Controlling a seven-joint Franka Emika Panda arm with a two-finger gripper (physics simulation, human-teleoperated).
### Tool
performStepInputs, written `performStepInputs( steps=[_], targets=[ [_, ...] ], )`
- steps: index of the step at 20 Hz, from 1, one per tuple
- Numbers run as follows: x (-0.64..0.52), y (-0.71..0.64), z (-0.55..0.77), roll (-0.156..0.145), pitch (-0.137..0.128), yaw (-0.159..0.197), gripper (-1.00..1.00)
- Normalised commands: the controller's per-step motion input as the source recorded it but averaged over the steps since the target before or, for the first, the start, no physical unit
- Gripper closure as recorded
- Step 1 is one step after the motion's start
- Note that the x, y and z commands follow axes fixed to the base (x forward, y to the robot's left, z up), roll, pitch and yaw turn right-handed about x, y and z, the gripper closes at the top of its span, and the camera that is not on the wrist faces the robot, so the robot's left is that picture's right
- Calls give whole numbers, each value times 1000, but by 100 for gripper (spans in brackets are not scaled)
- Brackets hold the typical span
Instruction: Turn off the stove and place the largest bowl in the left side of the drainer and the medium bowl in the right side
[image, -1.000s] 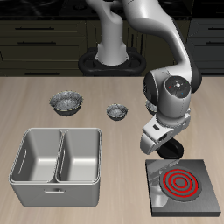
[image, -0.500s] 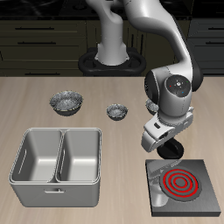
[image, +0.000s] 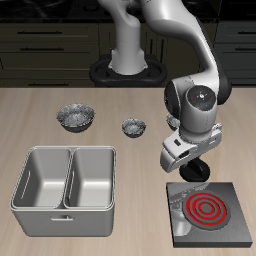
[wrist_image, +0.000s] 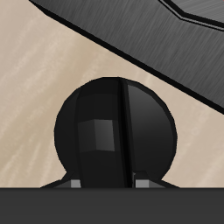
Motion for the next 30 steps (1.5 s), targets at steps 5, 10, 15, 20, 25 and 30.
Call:
performStepInputs(
  steps=[5, 10, 15, 20, 25, 30],
  targets=[
    [110, 52, -41, 20, 7, -65, 100],
    [111, 11, -13, -1, -7, -85, 100],
    [70, 27, 14, 8, 0, -76, 100],
    [-7, 81, 121, 31, 19, -103, 100],
    [15, 145, 31, 14, -8, -51, 100],
    [38, 25, 60, 13, 1, -96, 100]
  ],
)
